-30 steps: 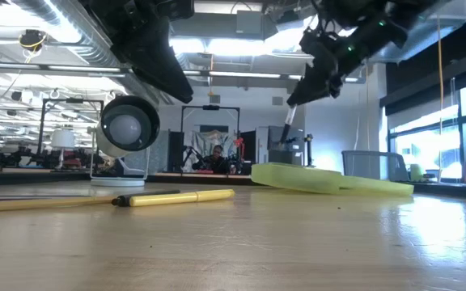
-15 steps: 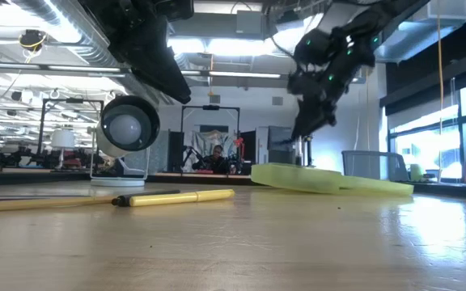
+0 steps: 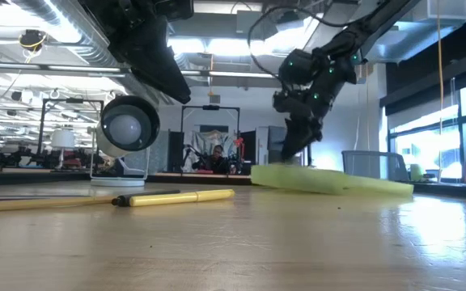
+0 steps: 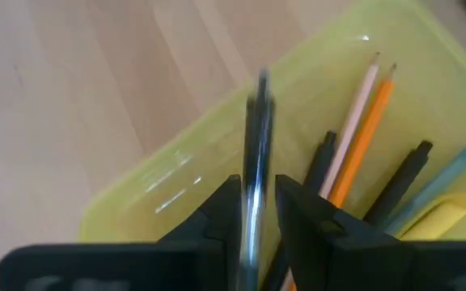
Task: Pick & place school supplies into a supply box
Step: Put the black pen into the yellow supply box, then put the yellow pen into the yellow supply box
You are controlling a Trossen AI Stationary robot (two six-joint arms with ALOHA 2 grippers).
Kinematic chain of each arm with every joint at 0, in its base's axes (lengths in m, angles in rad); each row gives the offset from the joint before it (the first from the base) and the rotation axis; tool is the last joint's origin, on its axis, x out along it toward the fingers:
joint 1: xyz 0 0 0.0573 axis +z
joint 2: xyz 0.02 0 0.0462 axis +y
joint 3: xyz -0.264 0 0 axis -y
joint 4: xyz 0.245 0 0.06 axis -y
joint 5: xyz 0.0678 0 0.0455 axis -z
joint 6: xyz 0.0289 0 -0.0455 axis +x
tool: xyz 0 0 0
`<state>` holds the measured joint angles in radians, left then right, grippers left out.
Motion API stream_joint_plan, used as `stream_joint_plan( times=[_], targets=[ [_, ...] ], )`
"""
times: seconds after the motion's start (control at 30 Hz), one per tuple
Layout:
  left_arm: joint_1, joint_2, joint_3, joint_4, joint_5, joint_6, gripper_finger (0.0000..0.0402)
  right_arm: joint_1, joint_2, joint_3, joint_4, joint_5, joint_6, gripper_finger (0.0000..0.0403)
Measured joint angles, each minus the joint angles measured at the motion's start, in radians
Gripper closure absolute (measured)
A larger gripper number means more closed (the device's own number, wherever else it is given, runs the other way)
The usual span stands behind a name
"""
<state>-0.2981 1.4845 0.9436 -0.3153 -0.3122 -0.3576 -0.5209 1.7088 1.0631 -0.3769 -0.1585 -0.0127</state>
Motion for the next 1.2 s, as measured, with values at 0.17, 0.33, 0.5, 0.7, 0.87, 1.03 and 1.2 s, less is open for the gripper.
stream_joint_plan(
  times=[0.17,0.33,0.5,0.7,0.87,1.03,1.2],
  targets=[
    [0.0,0.0,0.0,0.0,0.0,0.001,0.0297,0.0,0.009,-0.002,0.013,0.001,-0.017,0.0303],
    [0.0,0.0,0.0,0.001,0.006,-0.007,0.0294,0.0,0.007,-0.002,0.014,0.007,-0.026,0.0282],
    [0.0,0.0,0.0,-0.013,0.043,-0.171,0.0291,0.001,-0.036,-0.002,-0.001,0.069,-0.016,0.027],
    [0.006,0.014,-0.001,-0.07,-0.016,-0.33,0.0297,0.051,-0.117,-0.002,-0.001,0.081,0.009,0.0269],
    [0.017,0.078,-0.001,0.036,-0.015,-0.251,0.0298,0.118,-0.16,-0.002,-0.032,0.079,0.022,0.0269],
    [0.052,0.155,-0.002,0.061,0.005,-0.249,0.0291,0.186,-0.185,-0.002,-0.107,0.079,0.038,0.0269],
    [0.066,0.209,-0.002,0.111,0.034,-0.249,0.0282,0.251,-0.19,-0.002,-0.153,0.08,0.061,0.0269]
  ],
)
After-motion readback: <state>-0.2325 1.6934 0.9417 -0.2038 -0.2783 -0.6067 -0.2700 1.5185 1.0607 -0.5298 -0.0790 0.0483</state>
